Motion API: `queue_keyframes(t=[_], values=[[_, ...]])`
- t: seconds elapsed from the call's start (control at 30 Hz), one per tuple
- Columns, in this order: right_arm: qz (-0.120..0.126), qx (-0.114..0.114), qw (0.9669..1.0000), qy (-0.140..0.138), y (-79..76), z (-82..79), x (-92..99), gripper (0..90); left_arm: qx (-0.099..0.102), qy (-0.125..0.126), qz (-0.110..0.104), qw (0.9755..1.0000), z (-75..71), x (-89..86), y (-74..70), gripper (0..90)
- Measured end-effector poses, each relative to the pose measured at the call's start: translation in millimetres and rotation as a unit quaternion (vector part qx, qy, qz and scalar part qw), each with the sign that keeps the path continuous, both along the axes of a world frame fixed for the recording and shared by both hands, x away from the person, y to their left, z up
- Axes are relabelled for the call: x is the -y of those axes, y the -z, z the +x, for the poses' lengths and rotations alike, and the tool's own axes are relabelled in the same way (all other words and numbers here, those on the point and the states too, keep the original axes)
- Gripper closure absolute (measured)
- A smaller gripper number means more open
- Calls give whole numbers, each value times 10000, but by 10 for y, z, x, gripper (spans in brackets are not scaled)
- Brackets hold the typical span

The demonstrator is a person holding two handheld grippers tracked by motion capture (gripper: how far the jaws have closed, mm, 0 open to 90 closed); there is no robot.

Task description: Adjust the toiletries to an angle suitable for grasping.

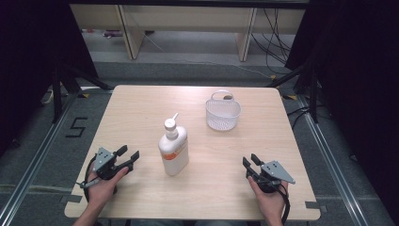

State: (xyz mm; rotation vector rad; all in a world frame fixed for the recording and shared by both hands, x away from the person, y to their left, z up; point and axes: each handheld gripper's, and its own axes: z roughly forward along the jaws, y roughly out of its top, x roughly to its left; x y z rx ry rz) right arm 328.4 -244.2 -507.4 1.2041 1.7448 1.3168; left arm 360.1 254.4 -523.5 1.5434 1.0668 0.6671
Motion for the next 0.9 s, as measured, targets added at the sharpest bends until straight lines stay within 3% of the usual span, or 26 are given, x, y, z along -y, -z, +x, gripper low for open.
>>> queue_keyframes(t=[0.03,0.1,0.17,0.2,0.23,0.3,0.37,0.4,0.43,0.47,0.5,0.63,0.67,0.73,0.77,0.8,0.9], values=[[139,-41,9999,-29,10,-1,-11,628,40,49,-14,10000,-2,5,4,450],[133,-42,9999,-31,10,3,-1,721,91,48,167,9998,-50,24,-28,575],[18,-125,9999,20,-12,-11,2,747,146,72,164,9997,-65,30,-54,625],[127,-135,9998,40,-16,-13,-11,767,176,68,150,9997,-86,42,-86,674],[48,-50,10000,-14,-29,-11,13,794,201,99,144,9996,-108,54,-120,756],[38,-57,10000,-16,-29,-10,17,799,184,182,58,9996,-169,83,-191,831],[127,-119,9998,16,-24,-20,8,806,259,356,1,9990,-245,157,-271,870],[157,-128,9998,30,-21,-22,6,806,339,586,-28,9977,-348,246,-373,892],[145,-156,9997,82,-25,-27,5,806,339,586,-28,9977,-348,246,-373,893],[91,-89,9999,75,-25,-17,13,806,406,855,-50,9955,-450,354,-464,894],[91,-89,9999,75,-25,-17,13,806,406,855,-50,9955,-450,354,-464,894],[33,-56,10000,21,-23,-1,1,801,483,1427,49,9886,-625,598,-621,894],[140,-166,9998,-11,-25,-18,-32,797,545,1661,34,9846,-659,705,-652,894],[56,-93,9999,-59,-31,-12,-32,795,497,1729,159,9836,-679,750,-677,894],[204,-180,9996,-51,-32,-25,-62,794,509,1825,163,9818,-678,813,-684,894],[32,-156,9999,-42,-33,-10,-56,789,459,1884,242,9807,-662,877,-690,894],[-13,-233,9997,-63,-41,-25,-43,782,439,1945,261,9796,-624,942,-680,894]])
